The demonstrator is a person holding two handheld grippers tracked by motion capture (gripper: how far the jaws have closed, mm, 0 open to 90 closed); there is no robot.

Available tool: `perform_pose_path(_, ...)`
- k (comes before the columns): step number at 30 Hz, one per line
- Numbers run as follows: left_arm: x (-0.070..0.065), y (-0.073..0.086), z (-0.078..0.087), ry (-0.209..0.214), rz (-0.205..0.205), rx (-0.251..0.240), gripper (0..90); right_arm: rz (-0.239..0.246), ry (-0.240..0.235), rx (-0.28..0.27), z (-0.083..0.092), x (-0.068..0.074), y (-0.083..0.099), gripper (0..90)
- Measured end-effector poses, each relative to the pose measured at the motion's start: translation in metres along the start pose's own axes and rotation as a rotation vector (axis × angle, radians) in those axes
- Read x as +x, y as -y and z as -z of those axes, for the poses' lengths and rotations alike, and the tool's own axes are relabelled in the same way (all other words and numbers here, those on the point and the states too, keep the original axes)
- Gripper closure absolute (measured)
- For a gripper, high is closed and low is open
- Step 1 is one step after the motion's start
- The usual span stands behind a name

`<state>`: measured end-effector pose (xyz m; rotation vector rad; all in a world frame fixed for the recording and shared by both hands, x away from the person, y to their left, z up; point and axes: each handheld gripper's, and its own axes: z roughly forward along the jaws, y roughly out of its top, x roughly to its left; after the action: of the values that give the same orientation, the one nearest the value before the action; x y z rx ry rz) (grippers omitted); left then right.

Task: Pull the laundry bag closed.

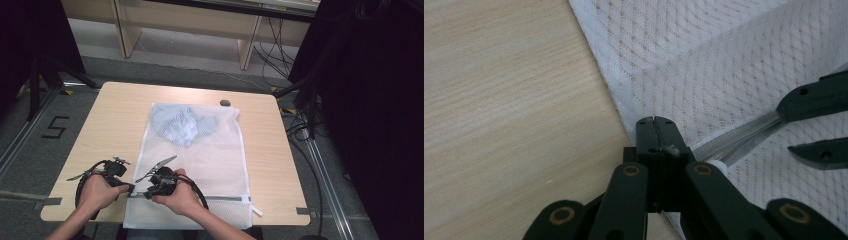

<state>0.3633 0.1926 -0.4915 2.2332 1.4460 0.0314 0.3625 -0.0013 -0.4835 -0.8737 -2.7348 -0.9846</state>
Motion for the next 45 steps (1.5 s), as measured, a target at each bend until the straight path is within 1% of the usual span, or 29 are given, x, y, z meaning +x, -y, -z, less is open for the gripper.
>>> perform_pose_path(1,0.000,0.000,0.000,0.001,0.001,-0.001,89.7,0.012,-0.003,0.001,-0.001,0.000,-0.001,75.1)
perform_pose_path(2,0.000,0.000,0.000,0.001,0.000,0.000,89.7,-0.002,-0.002,0.005,-0.002,0.002,-0.002,75.0)
perform_pose_path(6,0.001,0.000,0.000,0.002,0.001,0.000,89.7,0.002,-0.010,0.002,-0.007,0.003,-0.004,74.9)
perform_pose_path(7,0.000,0.000,0.000,0.001,0.009,-0.005,89.7,-0.001,-0.008,0.002,-0.008,0.003,-0.005,74.9)
perform_pose_path(9,0.001,0.000,0.000,0.002,0.008,-0.003,89.7,0.001,-0.014,0.002,-0.009,0.003,-0.005,74.7)
perform_pose_path(10,0.001,0.000,0.000,0.002,-0.001,0.001,89.7,-0.011,-0.011,0.007,-0.011,0.004,-0.007,74.7)
perform_pose_path(12,0.000,0.000,0.000,0.001,0.003,-0.003,89.7,-0.011,-0.006,0.009,-0.012,0.005,-0.007,74.7)
perform_pose_path(14,0.000,0.000,0.000,0.001,0.004,-0.004,89.7,-0.020,-0.018,0.003,-0.015,0.007,-0.009,74.5)
perform_pose_path(18,0.001,0.000,0.000,0.003,-0.005,0.004,89.7,-0.018,-0.020,0.002,-0.019,0.007,-0.010,74.7)
perform_pose_path(19,0.002,0.000,0.001,0.003,-0.007,0.006,89.7,-0.026,-0.028,0.003,-0.020,0.007,-0.010,74.8)
perform_pose_path(21,0.002,0.000,0.001,0.002,-0.007,0.007,89.8,-0.030,-0.029,0.001,-0.021,0.007,-0.010,74.9)
perform_pose_path(23,0.002,0.001,0.001,0.003,-0.003,0.005,89.7,-0.027,-0.023,0.000,-0.023,0.007,-0.011,75.1)
perform_pose_path(24,0.001,0.001,0.000,0.005,0.006,-0.001,89.8,-0.040,-0.030,0.004,-0.024,0.008,-0.011,75.0)
perform_pose_path(25,0.002,0.000,0.001,0.005,-0.002,0.008,89.8,-0.029,-0.035,-0.003,-0.025,0.007,-0.011,75.1)
perform_pose_path(26,0.001,0.001,0.000,0.005,0.004,0.004,89.8,-0.036,-0.037,0.004,-0.026,0.007,-0.012,75.0)
perform_pose_path(27,0.000,0.001,-0.001,0.005,0.026,-0.011,89.7,-0.034,-0.036,0.000,-0.026,0.008,-0.012,75.0)
perform_pose_path(28,0.000,0.001,-0.001,0.005,0.026,-0.011,89.8,-0.038,-0.039,0.001,-0.027,0.008,-0.012,75.1)
perform_pose_path(29,0.001,0.001,0.000,0.006,0.018,-0.003,89.8,-0.038,-0.039,0.001,-0.027,0.008,-0.012,75.1)
perform_pose_path(31,0.000,0.001,0.000,0.005,0.024,-0.009,89.8,-0.034,-0.034,0.004,-0.029,0.008,-0.013,76.0)
perform_pose_path(34,0.000,0.001,0.000,0.005,0.023,-0.008,89.8,-0.040,-0.043,0.003,-0.029,0.009,-0.013,77.3)
perform_pose_path(35,0.000,0.001,0.000,0.005,0.023,-0.008,89.8,-0.031,-0.044,0.001,-0.030,0.008,-0.013,78.1)
perform_pose_path(37,0.002,0.001,-0.001,0.013,0.016,-0.007,89.8,-0.051,-0.046,0.006,-0.031,0.009,-0.014,80.0)
perform_pose_path(39,0.002,0.001,0.000,0.011,0.019,-0.008,89.8,-0.048,-0.053,0.007,-0.032,0.008,-0.014,80.2)
perform_pose_path(40,0.002,0.001,-0.001,0.017,0.013,-0.003,89.7,-0.059,-0.054,0.008,-0.032,0.009,-0.014,80.2)
perform_pose_path(41,0.002,0.001,-0.001,0.017,0.013,-0.003,89.8,-0.047,-0.056,0.007,-0.032,0.009,-0.015,80.1)
perform_pose_path(42,0.003,0.000,0.000,0.012,0.007,0.000,89.8,-0.047,-0.056,0.007,-0.032,0.009,-0.015,80.1)
perform_pose_path(43,0.003,0.001,0.001,0.010,0.006,0.013,89.8,-0.054,-0.057,0.007,-0.033,0.009,-0.015,80.0)
perform_pose_path(44,0.004,0.001,0.001,0.009,-0.008,0.018,89.8,-0.057,-0.059,0.006,-0.034,0.010,-0.015,79.8)
perform_pose_path(45,0.004,0.001,0.001,0.008,-0.006,0.019,89.8,-0.064,-0.072,0.009,-0.034,0.009,-0.016,79.7)
